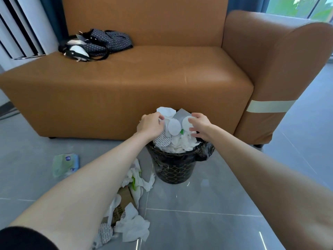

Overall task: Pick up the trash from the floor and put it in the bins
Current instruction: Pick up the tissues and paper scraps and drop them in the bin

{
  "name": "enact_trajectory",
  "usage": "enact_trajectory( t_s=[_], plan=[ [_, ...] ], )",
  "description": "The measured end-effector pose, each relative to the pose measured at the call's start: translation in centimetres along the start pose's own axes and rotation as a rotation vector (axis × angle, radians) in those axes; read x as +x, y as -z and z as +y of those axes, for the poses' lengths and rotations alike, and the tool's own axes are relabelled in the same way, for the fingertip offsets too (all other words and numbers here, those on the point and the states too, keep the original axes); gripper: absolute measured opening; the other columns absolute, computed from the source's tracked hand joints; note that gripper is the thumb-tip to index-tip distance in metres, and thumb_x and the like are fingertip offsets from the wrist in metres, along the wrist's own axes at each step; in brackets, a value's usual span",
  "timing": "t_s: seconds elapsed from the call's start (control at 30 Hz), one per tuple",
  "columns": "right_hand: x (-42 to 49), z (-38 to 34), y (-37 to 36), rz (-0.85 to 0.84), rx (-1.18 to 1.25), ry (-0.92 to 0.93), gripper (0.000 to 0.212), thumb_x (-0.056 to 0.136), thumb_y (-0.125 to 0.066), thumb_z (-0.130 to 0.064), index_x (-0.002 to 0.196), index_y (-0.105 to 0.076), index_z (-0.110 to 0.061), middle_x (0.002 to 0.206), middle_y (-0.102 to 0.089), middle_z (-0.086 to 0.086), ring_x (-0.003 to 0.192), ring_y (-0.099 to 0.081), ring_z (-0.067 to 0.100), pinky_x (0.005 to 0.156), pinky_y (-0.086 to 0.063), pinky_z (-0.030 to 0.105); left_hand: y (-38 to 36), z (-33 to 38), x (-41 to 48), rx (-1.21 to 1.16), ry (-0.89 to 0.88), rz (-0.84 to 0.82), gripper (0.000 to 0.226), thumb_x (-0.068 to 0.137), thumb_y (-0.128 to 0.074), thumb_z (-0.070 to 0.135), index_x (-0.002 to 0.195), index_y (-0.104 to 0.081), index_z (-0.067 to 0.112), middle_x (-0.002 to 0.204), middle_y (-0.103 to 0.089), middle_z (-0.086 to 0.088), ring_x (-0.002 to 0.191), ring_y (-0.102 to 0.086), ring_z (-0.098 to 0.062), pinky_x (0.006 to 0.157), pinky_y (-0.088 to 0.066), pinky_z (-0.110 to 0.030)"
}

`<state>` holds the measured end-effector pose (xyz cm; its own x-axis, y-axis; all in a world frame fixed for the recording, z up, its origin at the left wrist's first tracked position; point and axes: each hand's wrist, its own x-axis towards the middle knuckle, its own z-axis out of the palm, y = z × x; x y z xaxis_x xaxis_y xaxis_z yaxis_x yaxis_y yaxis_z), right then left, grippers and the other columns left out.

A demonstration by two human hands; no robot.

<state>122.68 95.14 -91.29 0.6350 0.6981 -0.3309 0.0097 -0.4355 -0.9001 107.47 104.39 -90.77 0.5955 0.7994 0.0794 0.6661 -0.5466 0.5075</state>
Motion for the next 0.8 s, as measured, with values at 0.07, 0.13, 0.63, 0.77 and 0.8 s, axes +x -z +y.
enact_trajectory(
  t_s=[0.07, 0.13, 0.63, 0.77, 0.8],
  plan=[
    [-0.6, -0.4, 0.3, 0.001, -0.166, 0.066, 0.051, 0.099, -0.034, -0.016, 0.149, -0.023, -0.022, 0.142, -0.039, 0.009, 0.118, -0.050, 0.030, 0.094, -0.048, 0.044, 0.8, 0.1, -0.3, 0.074, -0.047, 0.110, 0.023, 0.093, -0.046, 0.027, 0.111, -0.060, 0.021, 0.117, -0.052, -0.004, 0.116, -0.044, -0.024, 0.084, -0.048, -0.038],
    [-1.1, -0.5, 0.4, 0.006, -0.331, 0.144, 0.051, 0.100, -0.032, -0.015, 0.149, -0.021, -0.021, 0.136, -0.045, 0.012, 0.094, -0.058, 0.028, 0.079, -0.051, 0.040, 1.4, 0.2, -0.6, 0.118, -0.094, 0.222, 0.022, 0.092, -0.049, 0.029, 0.110, -0.059, 0.021, 0.113, -0.047, -0.003, 0.112, -0.039, -0.023, 0.080, -0.043, -0.033],
    [-2.0, 4.6, 0.2, -0.352, -1.104, 0.169, 0.045, 0.104, -0.022, -0.031, 0.149, -0.027, -0.032, 0.150, -0.038, 0.005, 0.141, -0.030, 0.022, 0.120, -0.006, 0.045, -4.1, -1.5, 0.6, 0.317, -0.121, -0.516, 0.061, 0.100, -0.037, 0.038, 0.152, -0.009, 0.023, 0.159, -0.014, 0.000, 0.146, -0.006, -0.031, 0.118, -0.014, -0.047],
    [-1.6, 5.1, -0.5, -0.370, -1.245, 0.140, 0.048, 0.102, -0.013, -0.032, 0.147, -0.025, -0.038, 0.152, -0.035, 0.002, 0.145, -0.020, 0.021, 0.117, 0.012, 0.049, -5.7, -2.6, 1.1, 0.326, -0.096, -0.607, 0.048, 0.100, -0.034, 0.036, 0.146, -0.025, 0.026, 0.146, -0.042, -0.003, 0.132, -0.039, -0.029, 0.101, -0.036, -0.039],
    [-1.5, 5.2, -0.7, -0.360, -1.261, 0.168, 0.049, 0.101, -0.012, -0.032, 0.147, -0.028, -0.038, 0.154, -0.032, -0.001, 0.146, -0.015, 0.022, 0.116, 0.015, 0.050, -5.8, -2.6, 1.2, 0.339, -0.094, -0.623, 0.044, 0.101, -0.031, 0.035, 0.144, -0.030, 0.026, 0.144, -0.045, -0.002, 0.130, -0.042, -0.027, 0.096, -0.037, -0.037]
  ],
)
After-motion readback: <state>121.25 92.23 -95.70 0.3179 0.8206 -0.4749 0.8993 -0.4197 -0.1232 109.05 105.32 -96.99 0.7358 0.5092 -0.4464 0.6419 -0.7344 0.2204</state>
